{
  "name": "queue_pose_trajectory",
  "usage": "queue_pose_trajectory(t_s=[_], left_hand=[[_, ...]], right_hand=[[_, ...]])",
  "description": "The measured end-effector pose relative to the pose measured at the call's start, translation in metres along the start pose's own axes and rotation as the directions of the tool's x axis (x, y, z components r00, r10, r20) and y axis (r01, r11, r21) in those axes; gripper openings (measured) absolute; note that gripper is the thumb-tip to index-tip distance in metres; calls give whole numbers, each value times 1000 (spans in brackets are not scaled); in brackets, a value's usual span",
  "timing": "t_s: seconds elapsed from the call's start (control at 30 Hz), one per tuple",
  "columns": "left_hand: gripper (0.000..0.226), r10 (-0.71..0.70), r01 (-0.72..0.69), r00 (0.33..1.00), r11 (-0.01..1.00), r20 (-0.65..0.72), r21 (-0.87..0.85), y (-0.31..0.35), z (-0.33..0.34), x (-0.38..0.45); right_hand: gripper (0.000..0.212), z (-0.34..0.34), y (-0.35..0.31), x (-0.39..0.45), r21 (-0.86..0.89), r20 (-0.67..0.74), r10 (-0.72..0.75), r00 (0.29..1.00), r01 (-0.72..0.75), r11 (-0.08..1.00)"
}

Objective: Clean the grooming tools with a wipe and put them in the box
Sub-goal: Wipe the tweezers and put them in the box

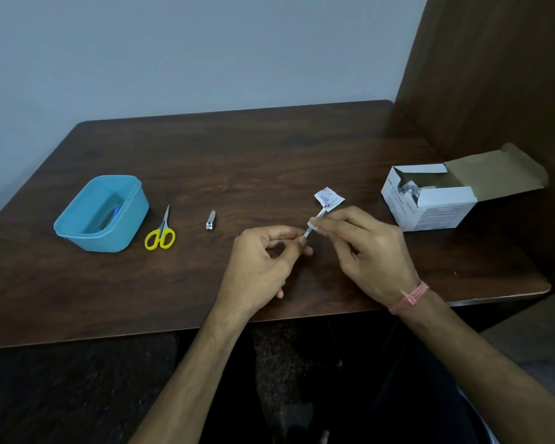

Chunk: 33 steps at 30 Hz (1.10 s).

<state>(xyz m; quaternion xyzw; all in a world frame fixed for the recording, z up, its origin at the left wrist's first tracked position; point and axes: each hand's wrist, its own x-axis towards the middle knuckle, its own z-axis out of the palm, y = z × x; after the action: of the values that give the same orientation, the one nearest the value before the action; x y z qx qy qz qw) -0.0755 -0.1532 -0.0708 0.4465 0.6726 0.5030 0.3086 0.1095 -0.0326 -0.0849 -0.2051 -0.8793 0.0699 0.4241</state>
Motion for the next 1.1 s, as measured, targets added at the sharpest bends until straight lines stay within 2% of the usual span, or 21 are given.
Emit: queue_pose_trajectory(t_s=[0.2,0.3,0.67,0.8,0.87,0.97,1.1], left_hand=[[12,3,-3,1000,1000,3,24,-3,0,1],[14,7,-7,1000,999,7,41,-2,0,0],[11,14,-15,1000,999,8,53,-3,3,0],[12,-1,2,1000,999,-31,48,-3,3,0],[12,0,2,999,999,-50,49,-2,4,-1],[13,18,-16,999,999,-39,51,1,3,-2],[14,34,-33,999,997,-9,70,0,1,-2]], right_hand=[[22,3,10,4,98,-48,169,984,-164,982],[21,4,9,3,93,-7,168,986,-166,982],[17,4,13,6,135,-52,274,960,-265,955],[16,-1,15,8,127,-179,390,903,-371,920],[15,-1,10,5,111,-175,300,938,-284,953],[19,2,4,-1,91,-75,121,990,-114,989],[21,4,10,2,107,-44,141,989,-136,985]])
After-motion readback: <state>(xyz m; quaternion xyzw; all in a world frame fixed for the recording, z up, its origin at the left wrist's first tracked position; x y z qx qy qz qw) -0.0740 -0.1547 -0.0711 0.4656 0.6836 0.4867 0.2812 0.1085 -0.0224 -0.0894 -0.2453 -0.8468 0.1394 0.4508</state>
